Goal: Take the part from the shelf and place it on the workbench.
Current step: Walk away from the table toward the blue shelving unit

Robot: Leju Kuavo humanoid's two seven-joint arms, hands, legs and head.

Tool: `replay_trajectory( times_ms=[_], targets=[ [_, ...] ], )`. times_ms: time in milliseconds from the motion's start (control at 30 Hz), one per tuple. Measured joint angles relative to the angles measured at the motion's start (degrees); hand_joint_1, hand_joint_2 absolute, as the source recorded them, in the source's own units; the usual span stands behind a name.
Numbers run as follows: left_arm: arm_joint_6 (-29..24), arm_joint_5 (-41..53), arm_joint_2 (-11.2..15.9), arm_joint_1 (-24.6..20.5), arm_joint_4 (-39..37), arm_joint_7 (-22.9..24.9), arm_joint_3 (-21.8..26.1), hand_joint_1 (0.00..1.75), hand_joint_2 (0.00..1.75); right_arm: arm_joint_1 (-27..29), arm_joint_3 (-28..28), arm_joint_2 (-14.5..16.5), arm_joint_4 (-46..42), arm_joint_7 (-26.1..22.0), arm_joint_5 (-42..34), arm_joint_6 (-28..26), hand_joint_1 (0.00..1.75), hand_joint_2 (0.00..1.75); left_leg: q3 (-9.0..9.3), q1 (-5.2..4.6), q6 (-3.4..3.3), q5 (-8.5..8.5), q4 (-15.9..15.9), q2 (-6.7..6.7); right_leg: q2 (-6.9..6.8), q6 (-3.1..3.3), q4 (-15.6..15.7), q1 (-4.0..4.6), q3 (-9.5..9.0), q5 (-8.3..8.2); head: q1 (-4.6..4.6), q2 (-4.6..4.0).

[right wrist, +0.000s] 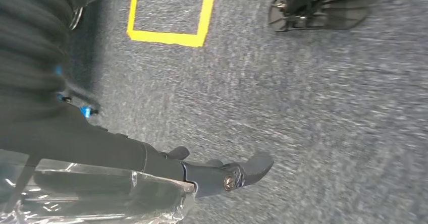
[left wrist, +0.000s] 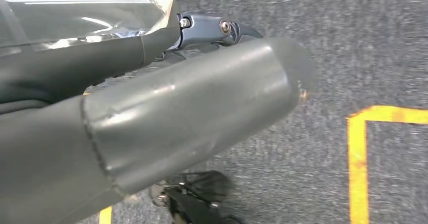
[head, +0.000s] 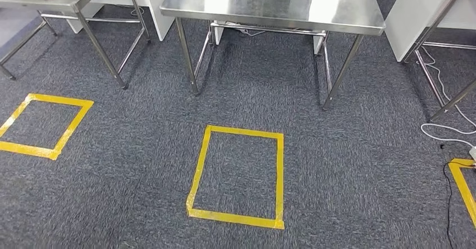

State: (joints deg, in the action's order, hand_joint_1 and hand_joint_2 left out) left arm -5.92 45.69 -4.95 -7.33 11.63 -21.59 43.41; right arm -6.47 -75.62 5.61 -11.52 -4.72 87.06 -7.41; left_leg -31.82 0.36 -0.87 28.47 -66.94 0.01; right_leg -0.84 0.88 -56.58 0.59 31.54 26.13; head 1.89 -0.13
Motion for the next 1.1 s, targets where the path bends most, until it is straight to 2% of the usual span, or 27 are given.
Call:
replay_trajectory(
  times_ms=[33, 67, 100, 167, 200, 233, 267, 333, 367, 400, 433, 467, 500, 533, 567, 667, 733, 800, 967, 1100],
  targets=[
    [0.0, 0.0, 0.0, -0.1, 0.0, -0.1, 0.0, 0.0, 0.0, 0.0, 0.0, 0.0, 0.0, 0.0, 0.0, 0.0, 0.0, 1.75, 2.99, -0.09, -0.3, 0.73, 4.2, -0.12, 0.0, -0.27, -0.2, 0.06, 0.64, -0.49, -0.05, 0.0],
    [0.0, -0.1, 0.0, -0.3, 0.0, -0.2, 0.0, 0.0, 0.0, 0.0, 0.1, 0.0, 0.0, 0.0, 0.1, 0.0, 0.0, 1.75, 5.18, -0.27, -0.56, 1.78, 7.6, -0.21, -0.02, -0.6, -0.4, 0.09, 1.09, -0.97, -0.08, 0.0],
    [0.0, -0.1, 0.0, -0.3, 0.0, -0.4, 0.0, 0.0, 0.0, -0.1, 0.2, 0.0, 0.0, 0.0, 0.1, 0.0, 0.0, 1.75, 6.14, -0.51, -0.86, 2.6, 9.7, -0.24, -0.08, -0.95, -0.4, 0.07, 1.47, -1.48, -0.14, 0.0],
    [0.0, -0.1, 0.0, -0.3, 0.0, -0.7, 0.0, 0.0, 0.0, -0.2, 0.3, 0.0, 0.0, 0.0, 0.2, 0.0, 0.0, 1.75, 5.62, -0.64, -1.69, 2.17, 11.1, -0.07, -0.08, -1.63, -0.4, -0.02, 2.19, -2.29, -0.19, 0.0],
    [0.0, 0.0, -0.1, -0.2, 0.0, -0.9, 0.0, 0.0, 0.0, -0.1, 0.3, 0.0, 0.0, -0.1, 0.2, 0.0, 0.0, 1.75, 5.06, -0.58, -2.2, 1.57, 11.3, 0.03, 0.03, -1.79, -1.1, -0.06, 2.78, -1.86, -0.25, 0.0],
    [0.0, 0.0, -0.2, -0.2, 0.0, -1.0, 0.0, 0.0, 0.0, 0.0, 0.3, 0.0, 0.0, -0.1, 0.1, 0.0, 0.0, 1.75, 4.43, -0.48, -2.63, 0.86, 11.6, 0.14, 0.17, -1.78, -2.8, -0.11, 3.66, -0.55, -0.39, 0.0],
    [0.0, 0.0, -0.2, -0.2, 0.0, -1.2, 0.0, 0.0, 0.0, 0.1, 0.3, 0.0, 0.0, -0.2, 0.0, 0.0, 0.0, 1.75, 3.79, -0.45, -2.89, 0.23, 11.6, 0.26, 0.31, -1.6, -5.8, -0.29, 4.82, 1.5, -0.52, 0.0],
    [0.0, 0.1, -0.2, -0.1, 0.0, -1.3, 0.0, 0.0, 0.0, 0.2, 0.3, 0.0, 0.0, -0.4, -0.3, -0.2, 0.0, 1.75, 2.16, -0.6, -3.08, -1.01, 11.6, 0.36, 0.47, -1.42, -13.2, -0.59, 7.08, 5.94, -0.78, 0.0],
    [0.0, 0.2, -0.2, -0.1, 0.0, -1.3, 0.0, 0.0, 0.0, 0.3, 0.3, 0.0, 0.0, -0.4, -0.5, -0.4, 0.0, 1.75, 1.35, -0.65, -3.02, -1.62, 11.5, 0.43, 0.49, -1.62, -15.4, -0.75, 7.18, 7.21, -0.79, 0.0],
    [0.0, 0.2, -0.2, -0.1, 0.0, -1.3, 0.0, 0.0, 0.0, 0.3, 0.3, -0.1, 0.0, -0.5, -0.7, -0.7, 0.0, 1.75, 0.58, -0.66, -2.9, -2.2, 11.4, 0.49, 0.49, -2.02, -15.4, -0.88, 6.09, 7.61, -0.8, 0.0],
    [0.0, 0.3, -0.3, -0.1, 0.0, -1.3, 0.0, 0.0, 0.0, 0.3, 0.3, -0.1, 0.0, -0.4, -0.9, -1.0, 0.0, 1.75, -0.07, -0.63, -2.74, -2.7, 11.3, 0.52, 0.49, -2.53, -12.7, -1.03, 3.62, 7.12, -0.79, 0.0],
    [0.0, 0.4, -0.3, -0.1, 0.0, -1.3, 0.0, 0.0, 0.0, 0.2, 0.3, -0.1, 0.0, -0.4, -1.0, -1.2, 0.0, 1.75, -0.57, -0.6, -2.54, -3.11, 11.1, 0.53, 0.48, -3.02, -8.4, -1.16, 0.28, 6.23, -0.81, 0.0],
    [0.0, 0.5, -0.3, 0.0, 0.0, -1.3, 0.0, 0.0, 0.0, 0.2, 0.3, -0.2, 0.0, -0.4, -1.1, -1.4, 0.0, 1.75, -1.02, -0.67, -2.28, -3.45, 10.8, 0.55, 0.5, -3.24, -3.8, -1.14, -2.73, 5.54, -0.82, 0.0],
    [0.0, 0.5, -0.4, 0.0, 0.0, -1.3, 0.0, 0.0, 0.0, 0.1, 0.3, -0.2, 0.0, -0.4, -1.3, -1.5, 0.0, 1.75, -1.34, -0.74, -1.98, -3.74, 10.5, 0.57, 0.55, -3.16, -0.4, -1.07, -4.83, 4.94, -0.76, 0.0],
    [0.0, 0.6, -0.4, 0.0, 0.0, -1.2, 0.0, 0.0, 0.0, 0.1, 0.3, -0.1, 0.0, -0.4, -1.5, -1.7, 0.0, 1.75, -1.53, -0.81, -1.67, -3.99, 10.3, 0.61, 0.61, -2.88, 1.5, -0.93, -5.77, 4.68, -0.74, 0.0],
    [0.1, 0.7, -0.4, 0.0, 0.0, -1.2, 0.0, 0.0, 0.0, 0.4, 0.2, -0.1, 0.0, -0.4, -2.0, -2.0, 0.0, 1.75, -1.84, -0.62, -0.69, -4.66, 10.2, 0.59, 0.65, -1.7, 1.9, -0.81, -5.53, 4.05, -0.69, 0.0],
    [0.1, 0.7, -0.4, 0.0, 0.0, -1.2, 0.0, 0.0, 0.0, 0.4, 0.2, 0.0, 0.0, -0.4, -2.0, -2.0, 0.0, 1.75, -1.99, -0.45, -0.96, -4.78, 10.4, 0.51, 0.63, -1.24, 2.0, -0.81, -5.36, 3.69, -0.54, 0.0],
    [0.2, 0.7, -0.5, 0.0, 0.0, -1.1, 0.0, 0.0, 0.0, 0.5, 0.2, 0.0, 0.0, -0.4, -2.0, -2.0, 0.0, 1.75, -2.09, -0.29, -1.46, -4.97, 10.7, 0.49, 0.63, -1.05, 2.0, -0.54, -5.21, 3.54, -0.4, 0.0],
    [0.2, 0.7, -0.4, 0.1, 0.0, -1.0, 0.0, 0.0, 0.0, 0.5, 0.2, 0.0, 0.0, -0.4, -2.1, -2.0, 0.0, 1.75, -2.1, 0.01, -0.93, -5.92, 10.9, 0.47, 0.59, -0.6, 1.8, -0.24, -4.99, 3.2, -0.37, -0.01],
    [0.2, 0.7, -0.5, 0.0, 0.0, -0.8, 0.0, 0.0, 0.0, 0.5, 0.2, 0.1, 0.0, -0.4, -2.1, -2.0, 0.0, 1.75, -2.16, 0.02, -0.78, -5.96, 10.8, 0.46, 0.61, -0.73, 1.9, -0.36, -4.95, 3.12, -0.39, 0.0]
  ],
)
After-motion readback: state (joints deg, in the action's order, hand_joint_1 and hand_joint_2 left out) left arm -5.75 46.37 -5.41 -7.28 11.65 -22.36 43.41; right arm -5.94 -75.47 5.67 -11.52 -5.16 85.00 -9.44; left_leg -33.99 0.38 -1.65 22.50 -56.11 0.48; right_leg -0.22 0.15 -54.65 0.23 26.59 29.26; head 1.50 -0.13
